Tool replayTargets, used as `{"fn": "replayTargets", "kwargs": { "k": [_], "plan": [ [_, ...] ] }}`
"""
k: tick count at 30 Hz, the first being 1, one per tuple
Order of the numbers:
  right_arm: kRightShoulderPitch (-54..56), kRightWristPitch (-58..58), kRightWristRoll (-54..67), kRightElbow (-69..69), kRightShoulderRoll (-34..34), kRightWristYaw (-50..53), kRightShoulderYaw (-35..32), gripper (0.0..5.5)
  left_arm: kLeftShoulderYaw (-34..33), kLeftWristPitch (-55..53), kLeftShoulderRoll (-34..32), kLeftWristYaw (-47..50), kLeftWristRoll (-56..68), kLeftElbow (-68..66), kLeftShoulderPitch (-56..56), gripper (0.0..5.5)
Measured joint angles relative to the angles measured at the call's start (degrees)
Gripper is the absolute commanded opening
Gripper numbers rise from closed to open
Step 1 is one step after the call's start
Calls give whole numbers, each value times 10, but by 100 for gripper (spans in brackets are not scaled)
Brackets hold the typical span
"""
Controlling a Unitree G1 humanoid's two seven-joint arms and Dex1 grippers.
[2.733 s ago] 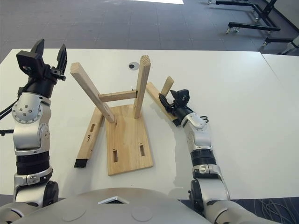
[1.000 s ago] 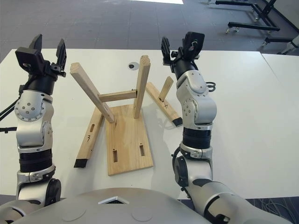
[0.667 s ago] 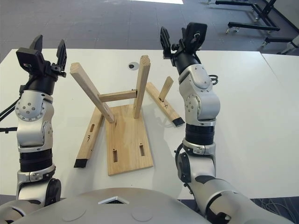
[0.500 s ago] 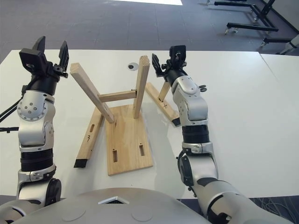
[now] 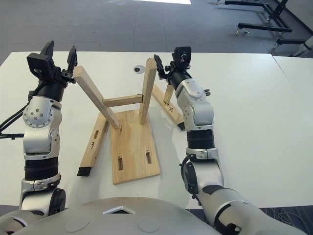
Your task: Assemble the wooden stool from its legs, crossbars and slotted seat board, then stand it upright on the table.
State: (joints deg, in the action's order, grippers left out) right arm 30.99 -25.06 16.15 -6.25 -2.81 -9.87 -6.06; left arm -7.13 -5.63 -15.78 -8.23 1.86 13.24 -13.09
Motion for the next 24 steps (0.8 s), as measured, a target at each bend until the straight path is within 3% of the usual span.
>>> {"fn": "replayTargets", "kwargs": {
  "k": [3,8,12,18,24],
  "plan": [
    [-5,27,32,36,-7,1,-50,372,-5,1,-1,0,0,0,0,279],
    [-23,26,49,75,-91,-30,-98,372,-15,0,-4,1,0,16,16,279],
    [-127,2,47,71,-163,-95,-104,372,-25,-4,-4,4,0,37,34,279],
    [-297,-51,40,148,-203,-168,-26,372,-31,-19,-3,15,0,67,60,279],
    [-313,-120,35,215,-203,-166,49,372,-26,-25,3,21,-4,77,70,279]
  ]
}}
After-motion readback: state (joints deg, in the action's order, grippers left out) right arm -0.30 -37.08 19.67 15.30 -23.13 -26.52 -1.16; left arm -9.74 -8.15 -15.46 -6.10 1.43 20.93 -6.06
